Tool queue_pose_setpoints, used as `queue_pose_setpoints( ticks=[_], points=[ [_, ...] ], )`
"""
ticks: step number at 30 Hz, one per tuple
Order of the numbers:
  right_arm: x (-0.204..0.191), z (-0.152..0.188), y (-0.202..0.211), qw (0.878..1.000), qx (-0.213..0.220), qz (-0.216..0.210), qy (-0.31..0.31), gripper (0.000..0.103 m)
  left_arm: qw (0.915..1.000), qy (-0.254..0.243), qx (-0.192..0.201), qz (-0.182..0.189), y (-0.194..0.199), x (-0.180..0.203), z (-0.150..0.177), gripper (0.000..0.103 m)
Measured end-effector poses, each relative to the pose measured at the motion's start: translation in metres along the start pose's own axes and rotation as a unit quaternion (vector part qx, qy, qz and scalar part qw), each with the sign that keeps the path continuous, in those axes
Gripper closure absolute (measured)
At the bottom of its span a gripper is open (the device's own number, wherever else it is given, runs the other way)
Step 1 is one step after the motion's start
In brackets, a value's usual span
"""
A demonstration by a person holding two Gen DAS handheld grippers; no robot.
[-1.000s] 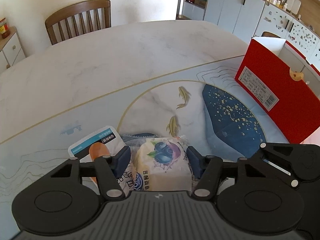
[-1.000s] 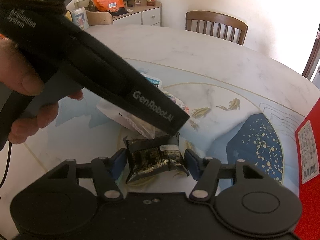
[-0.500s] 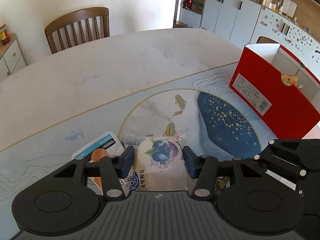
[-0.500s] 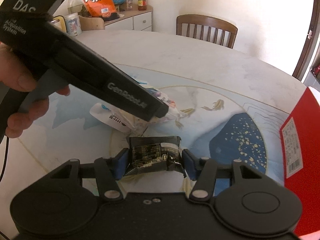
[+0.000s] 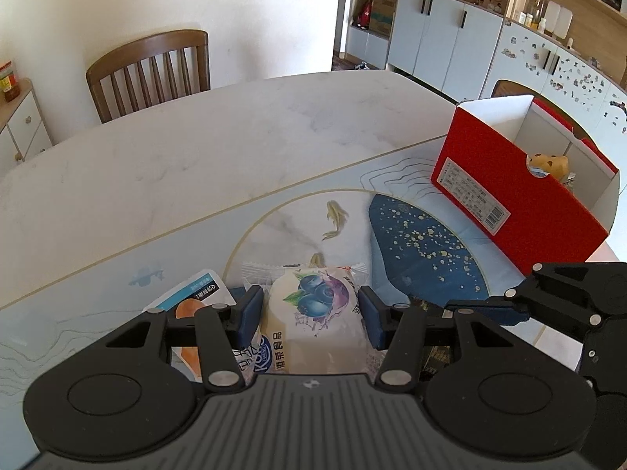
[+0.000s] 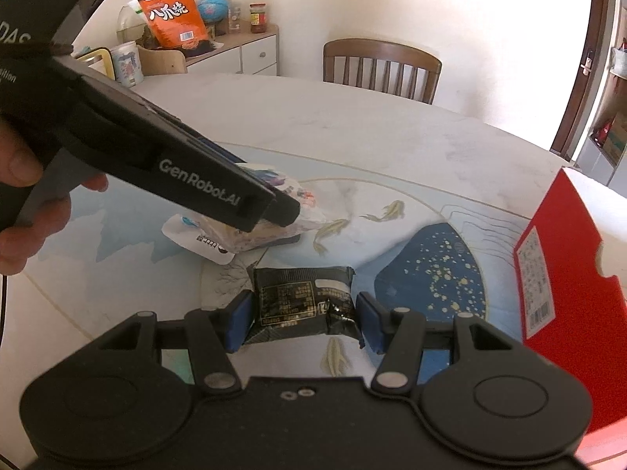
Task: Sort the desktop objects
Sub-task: 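Lift and carry the bread bag and black pouch toward the red shoebox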
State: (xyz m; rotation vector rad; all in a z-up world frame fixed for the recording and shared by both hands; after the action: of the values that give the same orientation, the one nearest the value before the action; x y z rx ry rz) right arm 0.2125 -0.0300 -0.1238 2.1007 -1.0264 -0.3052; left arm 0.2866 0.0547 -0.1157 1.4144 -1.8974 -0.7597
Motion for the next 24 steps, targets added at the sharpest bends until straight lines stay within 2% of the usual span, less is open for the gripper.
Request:
queue_pose_setpoints(
  ticks=[13,24],
  points=[
    [0.02,0.004,0.034,0.999,0.005,0.021,-0.039,0.047,0.9999,0.007,0.002,0.007,0.013,0.007,0.006,0.051],
    [0.055,-0.001,0.078,0.996,0.034,0.042,-0.068,0.047,0.9995,0.001,0.022,0.024,0.039,0.04,-0.003,0.051]
  ],
)
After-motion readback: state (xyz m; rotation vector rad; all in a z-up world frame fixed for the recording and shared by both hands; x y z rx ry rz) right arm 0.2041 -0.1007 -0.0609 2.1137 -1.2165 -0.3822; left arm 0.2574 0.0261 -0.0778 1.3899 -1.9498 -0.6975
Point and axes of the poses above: each gripper's, at about its wrist camera, not at the fingertips, and y roughly against the way its jaws point, x to its right, z to its underside, the point moved 8 cm from there along -y, roughly the way its jaws point, and after that the axes turned 9 degrees about y, right-handed, at the moved point
